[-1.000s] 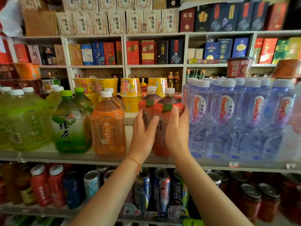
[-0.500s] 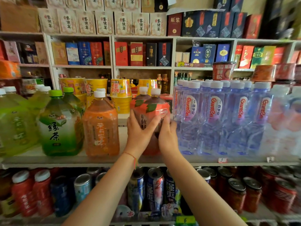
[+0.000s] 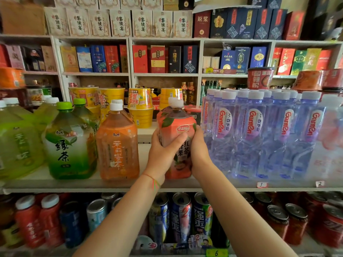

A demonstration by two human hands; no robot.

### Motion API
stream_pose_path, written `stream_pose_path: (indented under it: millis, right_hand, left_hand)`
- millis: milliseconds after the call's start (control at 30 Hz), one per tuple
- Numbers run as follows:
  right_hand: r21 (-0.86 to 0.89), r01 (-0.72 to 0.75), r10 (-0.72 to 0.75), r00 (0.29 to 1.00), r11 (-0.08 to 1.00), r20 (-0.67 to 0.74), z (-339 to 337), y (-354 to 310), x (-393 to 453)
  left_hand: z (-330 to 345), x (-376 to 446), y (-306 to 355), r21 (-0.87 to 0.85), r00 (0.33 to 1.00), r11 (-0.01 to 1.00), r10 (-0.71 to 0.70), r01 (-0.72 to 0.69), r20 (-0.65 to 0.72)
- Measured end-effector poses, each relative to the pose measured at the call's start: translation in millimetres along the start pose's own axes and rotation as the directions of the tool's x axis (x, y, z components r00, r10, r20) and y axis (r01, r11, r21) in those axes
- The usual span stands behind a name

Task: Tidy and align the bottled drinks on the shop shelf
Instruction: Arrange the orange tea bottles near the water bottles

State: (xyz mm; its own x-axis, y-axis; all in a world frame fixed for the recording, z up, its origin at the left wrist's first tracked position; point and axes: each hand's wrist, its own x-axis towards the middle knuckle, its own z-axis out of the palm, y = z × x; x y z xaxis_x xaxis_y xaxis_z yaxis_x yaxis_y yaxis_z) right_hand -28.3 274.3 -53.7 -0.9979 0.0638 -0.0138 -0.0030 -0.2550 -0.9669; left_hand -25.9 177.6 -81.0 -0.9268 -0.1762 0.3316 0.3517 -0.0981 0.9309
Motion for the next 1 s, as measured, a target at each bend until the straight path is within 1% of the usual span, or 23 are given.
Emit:
stream_pose_path:
  millis: [133, 233, 300, 400, 533, 667, 767, 900, 967, 1000]
  right_hand:
    - [-0.003, 0.004, -0.004, 0.999, 1.000, -0.034, 0.3, 11.6, -7.4]
    - [0.004, 0.036, -0.036, 0.999, 0.999, -0.035, -1.0, 14.4, -10.8]
    - [-0.020, 0.075, -0.076, 0.995, 0.997, -0.062, -2.4, 13.5, -9.7]
    - [-0.046, 0.118, -0.122, 0.988, 0.992, -0.099, -1.0, 12.5, -11.4]
    - [-0.068, 0.086, -0.093, 0.989, 0.994, -0.114, -3.4, 12.0, -18.2]
    - [-0.064, 0.085, -0.094, 0.985, 0.994, -0.144, -12.0, 11.5, -24.5]
    - [-0.084, 0.099, -0.111, 0.983, 0.992, -0.149, -13.3, 13.1, -27.4]
    - [-0.078, 0.114, -0.127, 0.974, 0.990, -0.189, -10.8, 10.9, -33.1]
    - [-0.083, 0.144, -0.159, 0.966, 0.986, -0.206, -9.8, 9.4, -38.3]
    - [-0.100, 0.186, -0.204, 0.954, 0.977, -0.219, -8.4, 8.9, -42.4]
  left_hand:
    - [-8.0, 6.0, 4.3, -0.045, 0.994, 0.997, -0.052, 0.056, 0.094]
    - [-9.8, 4.9, 9.5, -0.051, 0.982, 0.997, -0.047, 0.057, 0.180]
    - [-8.9, 2.7, 11.4, -0.065, 0.979, 0.996, -0.041, 0.055, 0.201]
    - [-6.1, -0.2, 10.7, -0.083, 0.978, 0.994, -0.048, 0.066, 0.204]
    - [-1.2, -3.5, 8.6, -0.109, 0.979, 0.989, -0.076, 0.097, 0.189]
    - [5.8, -10.2, 7.5, -0.096, 0.983, 0.994, -0.038, 0.056, 0.178]
    - [7.9, -11.3, 5.7, -0.078, 0.987, 0.996, -0.018, 0.031, 0.163]
    - [11.3, -12.9, 10.2, -0.025, 0.990, 1.000, -0.011, 0.015, 0.141]
    - [10.7, -14.0, 12.1, 0.014, 0.989, 1.000, 0.011, -0.013, 0.147]
    - [8.9, -16.4, 13.6, 0.044, 0.988, 0.999, 0.018, -0.025, 0.151]
